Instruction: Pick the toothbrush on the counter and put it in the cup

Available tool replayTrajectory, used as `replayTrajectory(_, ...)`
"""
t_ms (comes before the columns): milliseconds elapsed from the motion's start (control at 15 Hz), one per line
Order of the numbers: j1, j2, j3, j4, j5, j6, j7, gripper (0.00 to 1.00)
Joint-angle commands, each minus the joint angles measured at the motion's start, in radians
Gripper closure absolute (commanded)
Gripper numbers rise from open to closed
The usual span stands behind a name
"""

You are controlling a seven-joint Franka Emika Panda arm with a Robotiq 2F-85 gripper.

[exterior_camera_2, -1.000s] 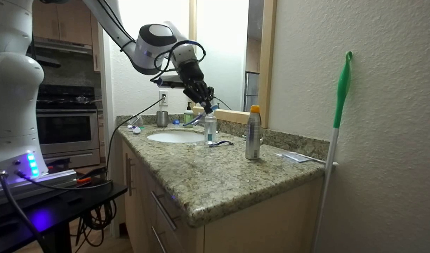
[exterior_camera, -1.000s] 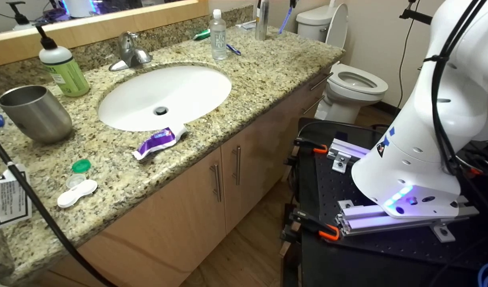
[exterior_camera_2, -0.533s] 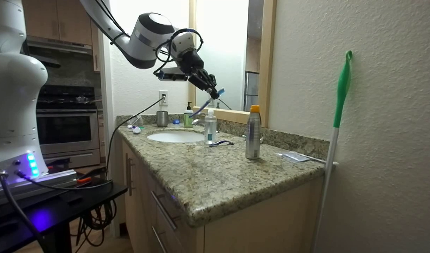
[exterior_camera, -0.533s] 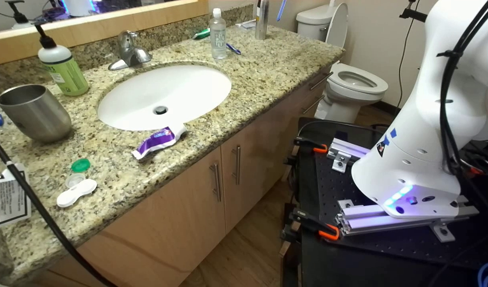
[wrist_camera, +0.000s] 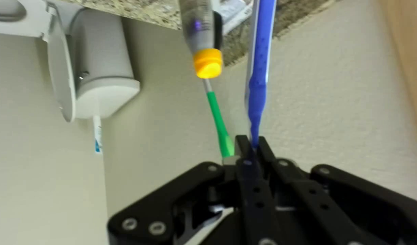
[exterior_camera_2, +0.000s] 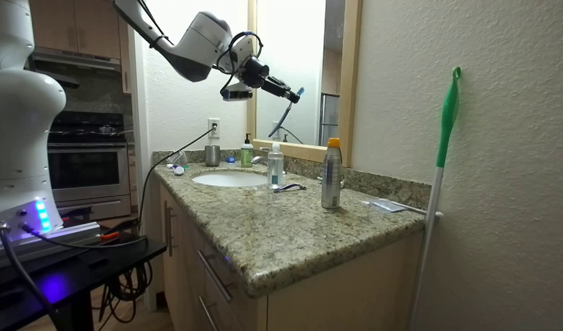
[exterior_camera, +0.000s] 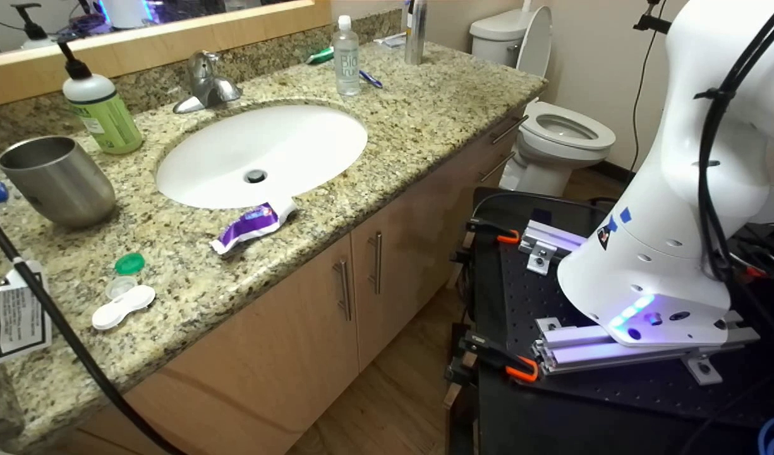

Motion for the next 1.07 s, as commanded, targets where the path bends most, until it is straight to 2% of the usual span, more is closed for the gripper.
replayTrajectory(0,0.072,-0.126,0.1,0.006,-0.281,-0.147,0.143,0.99)
replayTrajectory(67,-0.029,-0.158,0.25,-0.009,-0.353,-0.181,0.17,0.99)
replayTrajectory(200,-0.055,-0.273,0.385,-0.083,-0.514,-0.265,0.221,0.99)
replayTrajectory(333,-0.133,-0.375,0.524,-0.175,-0.669,-0.258,0.299,0.99)
replayTrajectory(400,-0.161,-0.428,0.565,-0.214,-0.733,-0.227,0.34,0.99)
replayTrajectory(467,-0.186,-0.482,0.596,-0.252,-0.794,-0.197,0.389,0.99)
replayTrajectory(533,-0.189,-0.332,0.591,-0.14,-0.689,-0.207,0.359,0.94)
replayTrajectory(733,-0.204,-0.455,0.618,-0.226,-0.761,-0.2,0.389,0.94)
replayTrajectory(800,-0.204,-0.468,0.616,-0.235,-0.764,-0.2,0.389,0.99)
replayTrajectory(867,-0.187,-0.456,0.617,-0.237,-0.789,-0.186,0.411,0.99)
replayTrajectory(1000,-0.145,-0.47,0.68,-0.275,-0.87,-0.195,0.456,0.99)
